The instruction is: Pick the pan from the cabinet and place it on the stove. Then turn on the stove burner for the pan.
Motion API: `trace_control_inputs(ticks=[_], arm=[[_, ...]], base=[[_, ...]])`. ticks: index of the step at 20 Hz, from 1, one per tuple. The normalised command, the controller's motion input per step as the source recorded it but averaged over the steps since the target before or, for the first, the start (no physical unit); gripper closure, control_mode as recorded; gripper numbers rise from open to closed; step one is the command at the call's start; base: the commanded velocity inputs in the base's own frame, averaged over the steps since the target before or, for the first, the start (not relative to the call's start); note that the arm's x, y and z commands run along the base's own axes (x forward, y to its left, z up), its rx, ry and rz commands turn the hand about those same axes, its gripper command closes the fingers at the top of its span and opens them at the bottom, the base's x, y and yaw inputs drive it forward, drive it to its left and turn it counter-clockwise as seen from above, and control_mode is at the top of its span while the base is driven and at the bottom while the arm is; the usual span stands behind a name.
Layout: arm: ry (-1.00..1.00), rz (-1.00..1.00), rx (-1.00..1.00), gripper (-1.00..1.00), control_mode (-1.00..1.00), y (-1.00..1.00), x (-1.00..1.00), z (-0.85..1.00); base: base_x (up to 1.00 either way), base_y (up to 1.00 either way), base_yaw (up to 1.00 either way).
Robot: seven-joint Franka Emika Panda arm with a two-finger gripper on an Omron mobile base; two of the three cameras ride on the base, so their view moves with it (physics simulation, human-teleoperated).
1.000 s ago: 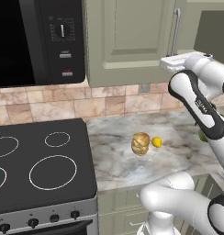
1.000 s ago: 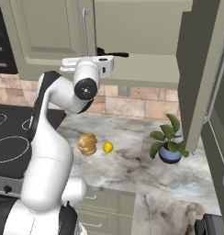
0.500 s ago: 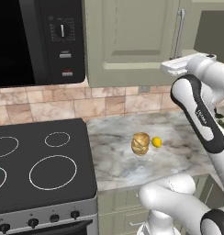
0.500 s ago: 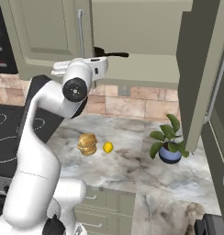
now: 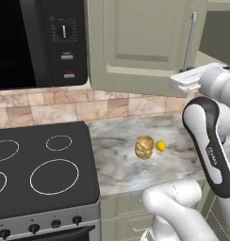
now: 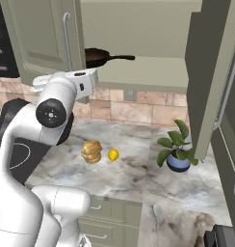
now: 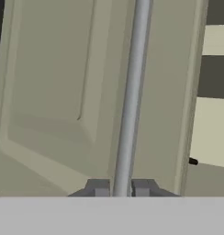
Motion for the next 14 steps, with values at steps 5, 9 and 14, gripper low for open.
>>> trace_control_inputs(ticks=[5,9,14], arm=[[0.0,0.0,-0.03,1.0,-1.0,0.37,-0.98,0.0],[0.0,-0.01,-0.02,-1.0,-1.0,0.14,-0.93,0.0],[0.11,-0.08,0.03,-1.0,-1.0,-0.43,-0.39,0.02]], base=[[0.0,0.0,0.0],[0.0,0.0,0.0],[0.0,0.0,0.0]])
